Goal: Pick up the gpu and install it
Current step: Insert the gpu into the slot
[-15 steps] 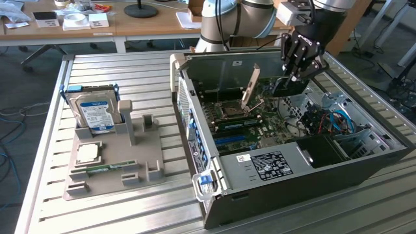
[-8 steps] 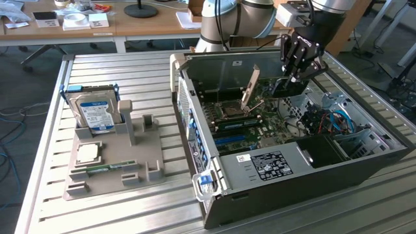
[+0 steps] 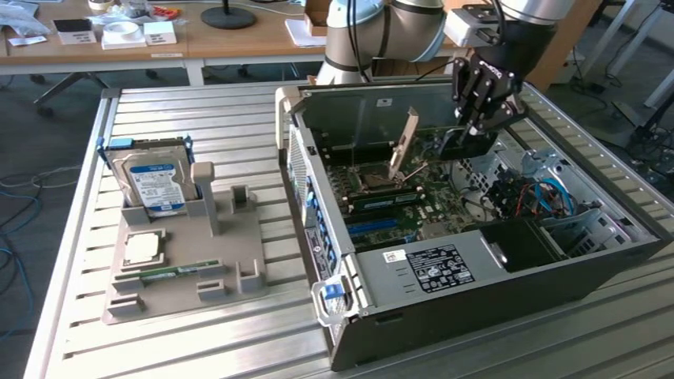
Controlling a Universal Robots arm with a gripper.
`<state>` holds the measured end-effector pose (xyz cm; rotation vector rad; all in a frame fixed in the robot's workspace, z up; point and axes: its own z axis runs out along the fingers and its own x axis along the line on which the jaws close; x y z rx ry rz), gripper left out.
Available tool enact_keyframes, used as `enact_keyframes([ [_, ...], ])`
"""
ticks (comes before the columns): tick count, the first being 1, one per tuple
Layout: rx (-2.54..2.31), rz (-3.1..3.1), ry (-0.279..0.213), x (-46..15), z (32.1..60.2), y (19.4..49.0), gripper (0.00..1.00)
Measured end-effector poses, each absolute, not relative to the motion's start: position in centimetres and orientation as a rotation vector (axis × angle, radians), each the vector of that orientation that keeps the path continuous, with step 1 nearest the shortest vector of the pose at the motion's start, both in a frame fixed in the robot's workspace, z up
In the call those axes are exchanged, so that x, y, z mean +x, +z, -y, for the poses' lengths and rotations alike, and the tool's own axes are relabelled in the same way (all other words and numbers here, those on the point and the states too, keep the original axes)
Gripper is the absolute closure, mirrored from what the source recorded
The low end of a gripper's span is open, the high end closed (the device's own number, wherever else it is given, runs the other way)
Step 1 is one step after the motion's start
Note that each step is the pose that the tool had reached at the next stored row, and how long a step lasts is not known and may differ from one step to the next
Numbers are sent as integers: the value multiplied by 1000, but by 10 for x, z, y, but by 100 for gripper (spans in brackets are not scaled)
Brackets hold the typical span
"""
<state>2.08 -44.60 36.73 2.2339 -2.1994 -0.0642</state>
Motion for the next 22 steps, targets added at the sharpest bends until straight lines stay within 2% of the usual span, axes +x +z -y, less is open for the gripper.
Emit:
enact_keyframes([
  [22, 2245, 2208, -43, 8, 446, 354, 73],
])
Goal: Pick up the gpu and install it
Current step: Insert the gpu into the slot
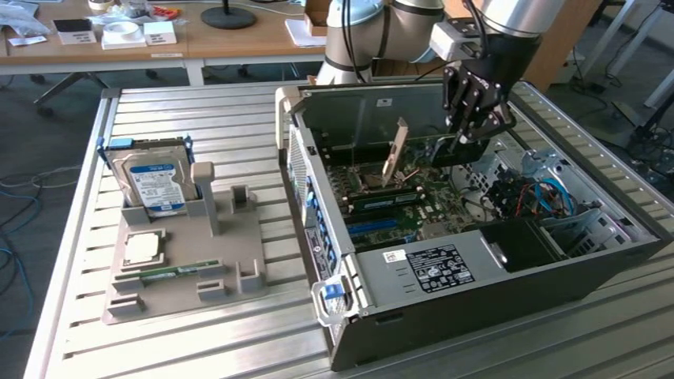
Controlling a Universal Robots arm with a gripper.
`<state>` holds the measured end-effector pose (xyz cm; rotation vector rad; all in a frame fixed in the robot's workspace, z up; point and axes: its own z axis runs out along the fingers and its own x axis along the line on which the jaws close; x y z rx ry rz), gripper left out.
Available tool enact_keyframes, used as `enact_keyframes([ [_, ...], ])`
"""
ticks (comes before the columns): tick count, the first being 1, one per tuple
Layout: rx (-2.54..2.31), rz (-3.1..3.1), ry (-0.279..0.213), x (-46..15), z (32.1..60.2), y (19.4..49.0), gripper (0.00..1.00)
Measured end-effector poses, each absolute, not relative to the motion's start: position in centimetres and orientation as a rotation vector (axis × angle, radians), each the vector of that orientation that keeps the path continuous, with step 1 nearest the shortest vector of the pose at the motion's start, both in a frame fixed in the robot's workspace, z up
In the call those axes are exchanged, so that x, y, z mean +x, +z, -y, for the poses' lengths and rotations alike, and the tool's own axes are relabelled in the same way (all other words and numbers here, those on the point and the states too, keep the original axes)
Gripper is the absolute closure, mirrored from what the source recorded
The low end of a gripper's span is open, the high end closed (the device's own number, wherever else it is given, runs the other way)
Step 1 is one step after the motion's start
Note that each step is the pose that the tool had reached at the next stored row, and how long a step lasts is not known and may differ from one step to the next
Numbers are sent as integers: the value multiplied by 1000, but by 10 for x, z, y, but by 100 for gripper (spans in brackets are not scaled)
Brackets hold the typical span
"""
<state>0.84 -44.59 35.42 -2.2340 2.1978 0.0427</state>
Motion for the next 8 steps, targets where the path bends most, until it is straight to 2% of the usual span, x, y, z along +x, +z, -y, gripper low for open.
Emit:
enact_keyframes([
  [8, -2234, -2198, 43, 8, 446, 351, 73],
])
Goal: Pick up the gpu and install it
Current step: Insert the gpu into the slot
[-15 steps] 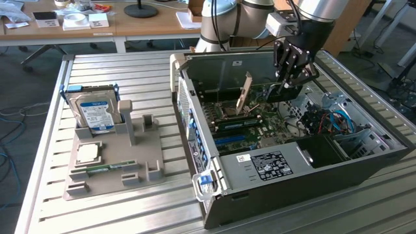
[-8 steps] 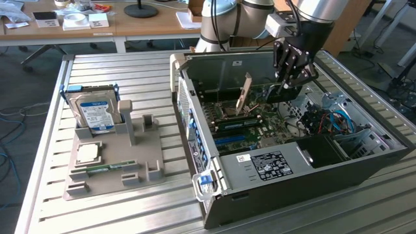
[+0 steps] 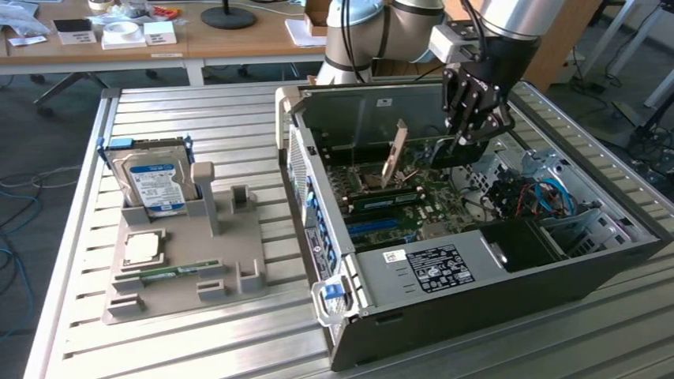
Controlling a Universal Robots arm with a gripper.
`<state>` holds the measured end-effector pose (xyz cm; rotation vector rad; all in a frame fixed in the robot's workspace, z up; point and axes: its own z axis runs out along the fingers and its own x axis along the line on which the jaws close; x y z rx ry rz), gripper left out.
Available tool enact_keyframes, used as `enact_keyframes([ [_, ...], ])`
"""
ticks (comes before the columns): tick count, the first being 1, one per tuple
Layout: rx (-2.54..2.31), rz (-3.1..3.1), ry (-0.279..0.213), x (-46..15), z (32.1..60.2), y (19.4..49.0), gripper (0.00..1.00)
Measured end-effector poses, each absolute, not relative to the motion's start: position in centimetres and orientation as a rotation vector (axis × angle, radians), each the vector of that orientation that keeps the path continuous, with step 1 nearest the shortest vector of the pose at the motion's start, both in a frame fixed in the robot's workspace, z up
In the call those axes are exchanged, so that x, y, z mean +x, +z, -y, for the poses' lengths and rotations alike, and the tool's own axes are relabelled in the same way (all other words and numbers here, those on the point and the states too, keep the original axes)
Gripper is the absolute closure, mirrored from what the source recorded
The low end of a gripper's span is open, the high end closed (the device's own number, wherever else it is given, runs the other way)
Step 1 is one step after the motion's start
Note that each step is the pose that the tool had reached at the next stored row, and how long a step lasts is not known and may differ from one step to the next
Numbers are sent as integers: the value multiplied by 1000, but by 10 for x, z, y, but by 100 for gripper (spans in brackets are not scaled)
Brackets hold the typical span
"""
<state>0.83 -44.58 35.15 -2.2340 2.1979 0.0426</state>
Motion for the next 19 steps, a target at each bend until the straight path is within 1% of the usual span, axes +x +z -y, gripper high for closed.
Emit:
enact_keyframes([
  [19, -2234, -2198, 42, 8, 446, 344, 73],
])
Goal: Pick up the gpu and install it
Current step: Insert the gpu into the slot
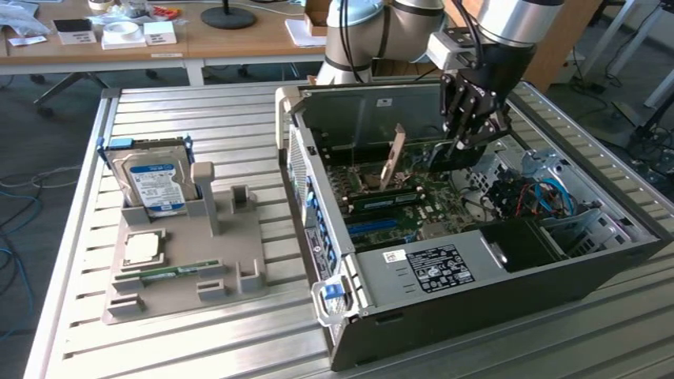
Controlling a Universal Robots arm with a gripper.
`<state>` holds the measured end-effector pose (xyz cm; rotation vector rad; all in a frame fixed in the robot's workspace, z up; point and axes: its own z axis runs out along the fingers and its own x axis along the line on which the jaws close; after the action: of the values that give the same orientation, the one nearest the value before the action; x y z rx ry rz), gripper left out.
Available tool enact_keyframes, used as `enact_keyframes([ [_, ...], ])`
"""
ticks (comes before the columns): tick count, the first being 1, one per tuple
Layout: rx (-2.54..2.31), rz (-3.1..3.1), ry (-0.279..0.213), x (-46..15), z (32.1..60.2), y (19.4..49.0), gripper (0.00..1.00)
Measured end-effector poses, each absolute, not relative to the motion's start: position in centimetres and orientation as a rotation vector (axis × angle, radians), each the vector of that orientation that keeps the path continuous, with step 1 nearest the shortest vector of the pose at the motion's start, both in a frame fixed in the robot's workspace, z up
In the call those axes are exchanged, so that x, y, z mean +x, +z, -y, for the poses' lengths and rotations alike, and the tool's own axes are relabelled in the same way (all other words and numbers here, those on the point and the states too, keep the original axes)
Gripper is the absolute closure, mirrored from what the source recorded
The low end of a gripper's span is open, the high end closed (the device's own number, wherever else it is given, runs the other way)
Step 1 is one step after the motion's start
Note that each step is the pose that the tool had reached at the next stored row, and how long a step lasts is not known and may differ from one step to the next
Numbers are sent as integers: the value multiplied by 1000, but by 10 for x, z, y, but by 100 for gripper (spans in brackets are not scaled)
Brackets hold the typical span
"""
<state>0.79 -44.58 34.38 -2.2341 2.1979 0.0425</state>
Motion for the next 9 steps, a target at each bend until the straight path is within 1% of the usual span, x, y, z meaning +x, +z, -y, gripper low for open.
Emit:
enact_keyframes([
  [9, -2233, -2196, 39, 3, 446, 342, 73],
])
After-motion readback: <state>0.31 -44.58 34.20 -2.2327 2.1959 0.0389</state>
